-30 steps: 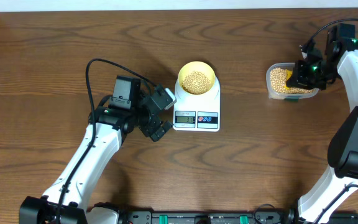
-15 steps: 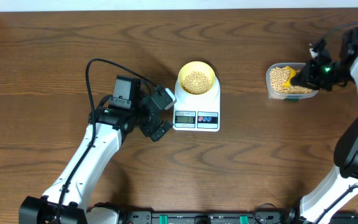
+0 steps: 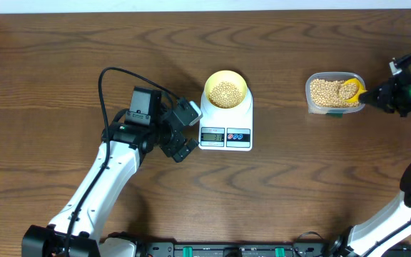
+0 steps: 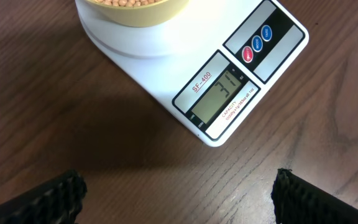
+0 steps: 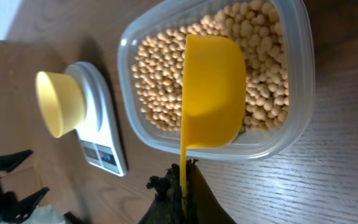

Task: Scoop item into bowl and weigh 50g on scale
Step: 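Scoop more soybeans from the tub with the right gripper, then carry the filled scoop over the yellow bowl with the right gripper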

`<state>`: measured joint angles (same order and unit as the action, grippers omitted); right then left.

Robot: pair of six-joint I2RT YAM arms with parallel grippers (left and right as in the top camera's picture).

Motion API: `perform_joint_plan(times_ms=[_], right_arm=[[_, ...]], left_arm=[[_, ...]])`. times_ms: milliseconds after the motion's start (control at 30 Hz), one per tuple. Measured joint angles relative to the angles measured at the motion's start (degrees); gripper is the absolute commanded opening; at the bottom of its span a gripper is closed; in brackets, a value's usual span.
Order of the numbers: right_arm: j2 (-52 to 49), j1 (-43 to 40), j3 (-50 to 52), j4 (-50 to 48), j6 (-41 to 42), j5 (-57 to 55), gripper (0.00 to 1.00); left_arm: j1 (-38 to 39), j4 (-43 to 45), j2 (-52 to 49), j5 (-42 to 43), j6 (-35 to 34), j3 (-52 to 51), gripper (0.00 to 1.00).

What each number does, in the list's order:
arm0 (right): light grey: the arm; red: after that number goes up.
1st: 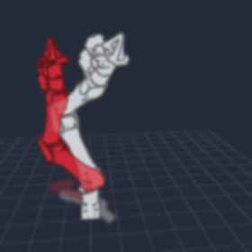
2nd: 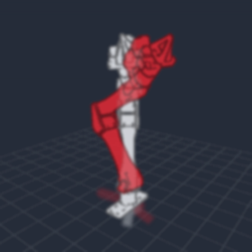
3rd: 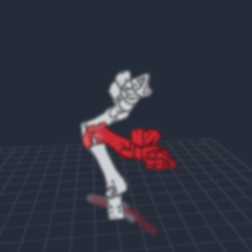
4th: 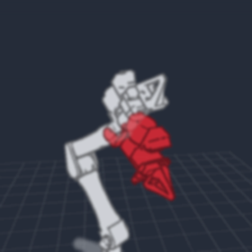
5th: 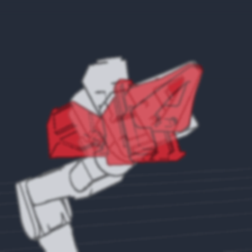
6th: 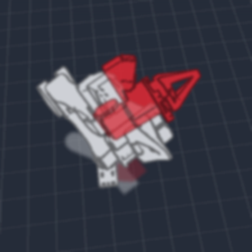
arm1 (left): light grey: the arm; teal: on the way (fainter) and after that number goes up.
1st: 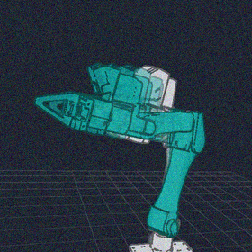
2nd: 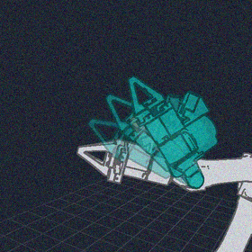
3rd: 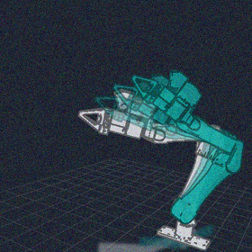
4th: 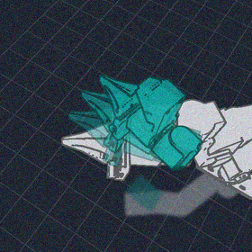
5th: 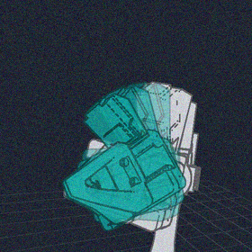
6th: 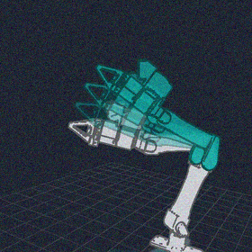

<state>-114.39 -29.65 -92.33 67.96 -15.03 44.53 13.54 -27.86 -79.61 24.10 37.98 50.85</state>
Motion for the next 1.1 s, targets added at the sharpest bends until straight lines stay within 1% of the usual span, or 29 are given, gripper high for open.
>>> perform_joint_plan(times_ms=[333, 733, 933, 1100], right_arm=[[0.00, -0.66, 0.11, 0.44, -4.81, 9.27, 0.01], [0.00, 0.00, 0.13, 0.76, -6.12, 19.80, 0.01], [0.00, 4.11, 0.15, 0.39, -5.35, 21.94, 0.01], [0.00, 9.64, 0.17, -3.17, -2.36, 23.63, 0.01]], left_arm=[[0.00, -0.02, 0.00, 0.00, 0.00, 0.00, 0.98], [0.00, 0.00, 0.00, 0.00, 0.00, 0.00, 0.98], [0.00, 0.00, 0.00, 0.00, 0.00, 0.00, 0.98], [0.00, 0.00, 0.00, 0.00, 0.00, 0.00, 0.97]])
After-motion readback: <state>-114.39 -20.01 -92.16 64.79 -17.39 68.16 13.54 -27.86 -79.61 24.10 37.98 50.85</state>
